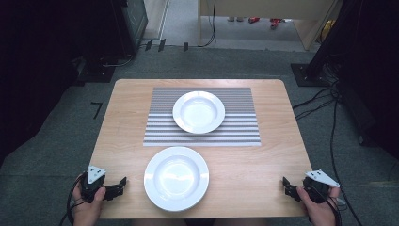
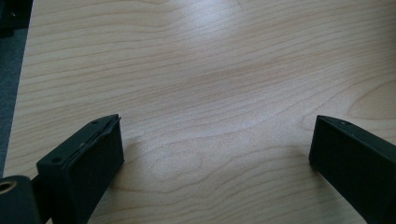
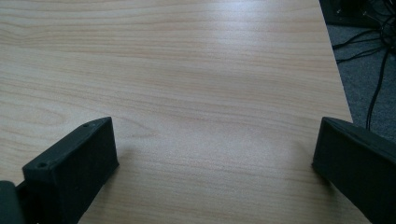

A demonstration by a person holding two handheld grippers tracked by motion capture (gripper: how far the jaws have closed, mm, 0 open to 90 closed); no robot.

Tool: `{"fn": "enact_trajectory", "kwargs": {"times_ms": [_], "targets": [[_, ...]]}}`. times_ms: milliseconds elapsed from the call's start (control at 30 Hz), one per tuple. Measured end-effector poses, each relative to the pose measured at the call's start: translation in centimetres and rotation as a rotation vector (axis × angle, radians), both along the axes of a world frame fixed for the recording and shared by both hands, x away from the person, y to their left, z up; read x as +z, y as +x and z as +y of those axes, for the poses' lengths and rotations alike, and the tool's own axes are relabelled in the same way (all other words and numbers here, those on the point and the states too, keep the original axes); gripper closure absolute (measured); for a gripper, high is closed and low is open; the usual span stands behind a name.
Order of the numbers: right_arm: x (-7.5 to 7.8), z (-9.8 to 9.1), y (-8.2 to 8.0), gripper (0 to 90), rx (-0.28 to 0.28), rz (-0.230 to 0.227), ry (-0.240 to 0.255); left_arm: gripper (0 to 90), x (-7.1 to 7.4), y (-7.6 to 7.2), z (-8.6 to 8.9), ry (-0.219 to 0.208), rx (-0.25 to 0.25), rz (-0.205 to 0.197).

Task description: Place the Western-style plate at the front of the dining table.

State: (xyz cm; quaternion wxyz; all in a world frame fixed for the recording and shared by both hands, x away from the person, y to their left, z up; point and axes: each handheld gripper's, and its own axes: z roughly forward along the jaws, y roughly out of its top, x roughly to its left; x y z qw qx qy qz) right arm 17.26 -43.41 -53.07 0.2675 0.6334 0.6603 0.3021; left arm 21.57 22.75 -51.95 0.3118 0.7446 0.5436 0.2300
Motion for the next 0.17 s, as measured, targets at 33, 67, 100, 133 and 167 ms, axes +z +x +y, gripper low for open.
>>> {"fn": "enact_trajectory", "kwargs": {"times_ms": [33,67,100,133,167], "targets": [[0.00,0.00,0.00,0.0,0.000,0.000,0.000,3.1,0.00,0.00,0.00,0.000,0.000,0.000],[0.00,0.00,0.00,0.0,0.000,0.000,0.000,3.1,0.00,0.00,0.00,0.000,0.000,0.000],[0.00,0.00,0.00,0.0,0.000,0.000,0.000,3.2,0.00,0.00,0.00,0.000,0.000,0.000],[0.00,-0.01,0.00,0.0,0.001,0.000,-0.001,3.2,0.00,0.00,0.00,0.000,0.000,0.000],[0.00,0.00,0.00,0.0,0.000,0.000,0.000,3.1,0.00,0.00,0.00,0.000,0.000,0.000]]}}
